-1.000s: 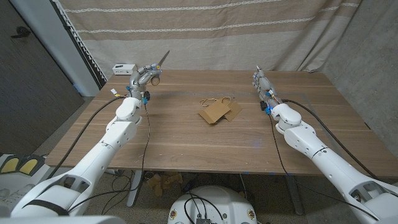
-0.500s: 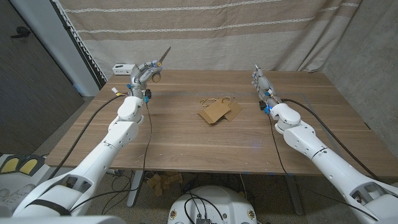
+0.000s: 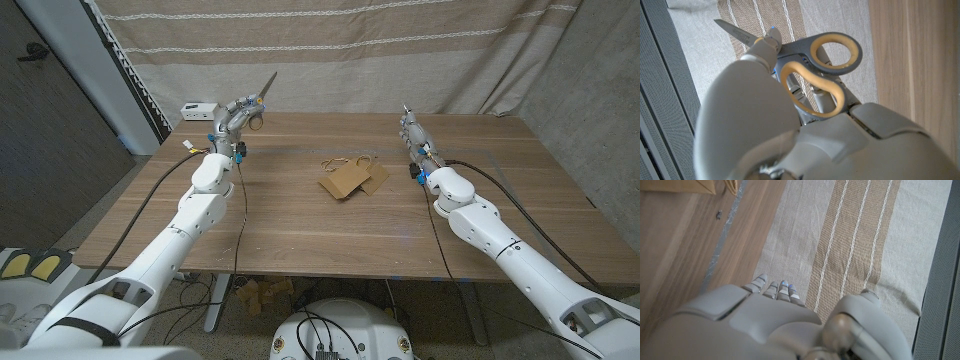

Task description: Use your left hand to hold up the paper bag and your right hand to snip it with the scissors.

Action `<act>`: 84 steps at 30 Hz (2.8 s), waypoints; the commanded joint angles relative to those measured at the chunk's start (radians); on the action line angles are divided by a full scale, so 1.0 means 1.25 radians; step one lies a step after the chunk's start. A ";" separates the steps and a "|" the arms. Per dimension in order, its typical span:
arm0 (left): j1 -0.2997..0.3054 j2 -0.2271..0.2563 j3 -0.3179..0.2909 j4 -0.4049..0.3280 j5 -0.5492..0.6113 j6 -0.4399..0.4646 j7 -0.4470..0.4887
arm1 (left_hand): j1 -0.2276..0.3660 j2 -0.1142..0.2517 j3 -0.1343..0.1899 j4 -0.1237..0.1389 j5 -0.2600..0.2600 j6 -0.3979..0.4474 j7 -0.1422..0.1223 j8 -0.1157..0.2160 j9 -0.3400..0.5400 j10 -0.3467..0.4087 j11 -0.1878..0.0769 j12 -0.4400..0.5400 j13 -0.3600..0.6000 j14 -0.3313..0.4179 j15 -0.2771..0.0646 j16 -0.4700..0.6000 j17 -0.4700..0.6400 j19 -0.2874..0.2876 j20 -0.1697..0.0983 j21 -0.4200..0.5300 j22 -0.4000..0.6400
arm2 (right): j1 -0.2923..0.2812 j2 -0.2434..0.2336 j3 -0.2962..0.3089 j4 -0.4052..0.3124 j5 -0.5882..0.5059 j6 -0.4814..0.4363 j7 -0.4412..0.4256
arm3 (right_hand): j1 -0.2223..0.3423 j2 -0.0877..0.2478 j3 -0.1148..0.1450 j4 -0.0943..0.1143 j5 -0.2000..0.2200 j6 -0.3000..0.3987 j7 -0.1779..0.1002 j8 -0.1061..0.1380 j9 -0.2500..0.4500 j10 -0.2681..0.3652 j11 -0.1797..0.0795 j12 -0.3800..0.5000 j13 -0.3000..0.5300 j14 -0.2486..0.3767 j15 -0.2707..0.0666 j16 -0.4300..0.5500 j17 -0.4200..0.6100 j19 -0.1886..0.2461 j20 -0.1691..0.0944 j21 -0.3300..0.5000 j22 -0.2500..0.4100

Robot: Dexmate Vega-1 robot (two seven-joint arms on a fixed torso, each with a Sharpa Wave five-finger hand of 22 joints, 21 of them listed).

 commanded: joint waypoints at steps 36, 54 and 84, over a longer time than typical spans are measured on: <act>0.020 -0.059 -0.008 -0.037 -0.235 0.108 -0.158 | 0.005 0.005 0.035 0.026 -0.003 0.019 0.020 -0.014 0.009 0.006 -0.002 -0.005 0.001 0.141 -0.150 -0.001 0.000 -0.013 -0.098 0.015 -0.011 | -0.078 -0.039 0.037 -0.046 0.036 0.077 0.059 | 0.010 0.010 0.000 -0.005 0.001 -0.006 0.010 0.002 0.004 -0.004 0.015 0.005 0.003 0.008 0.022 0.002 0.003 0.002 0.008 0.002 0.003; 0.042 -0.080 0.000 -0.053 -0.253 0.106 -0.165 | -0.021 0.088 0.074 0.054 -0.006 -0.052 -0.011 -0.077 0.004 -0.061 -0.006 -0.044 0.006 0.101 -0.149 -0.014 -0.007 -0.055 -0.095 0.019 -0.031 | -0.095 -0.064 0.051 -0.070 0.050 0.064 0.065 | 0.015 0.016 0.003 -0.006 0.001 -0.006 0.010 0.002 0.004 -0.005 0.012 0.005 0.003 0.007 0.020 0.001 0.003 0.003 0.009 0.003 0.003; 0.016 -0.141 0.004 -0.008 -0.300 0.110 -0.185 | -0.039 0.131 0.088 0.053 -0.009 -0.074 0.005 -0.114 0.008 -0.066 -0.005 -0.076 -0.020 0.082 -0.149 -0.010 -0.012 -0.093 -0.110 0.032 -0.046 | -0.098 -0.066 0.048 -0.069 0.053 0.060 0.072 | 0.021 0.020 0.006 -0.008 -0.002 -0.002 0.008 0.004 0.004 0.001 0.009 0.007 0.003 0.011 0.013 0.002 0.003 0.006 0.010 0.003 0.003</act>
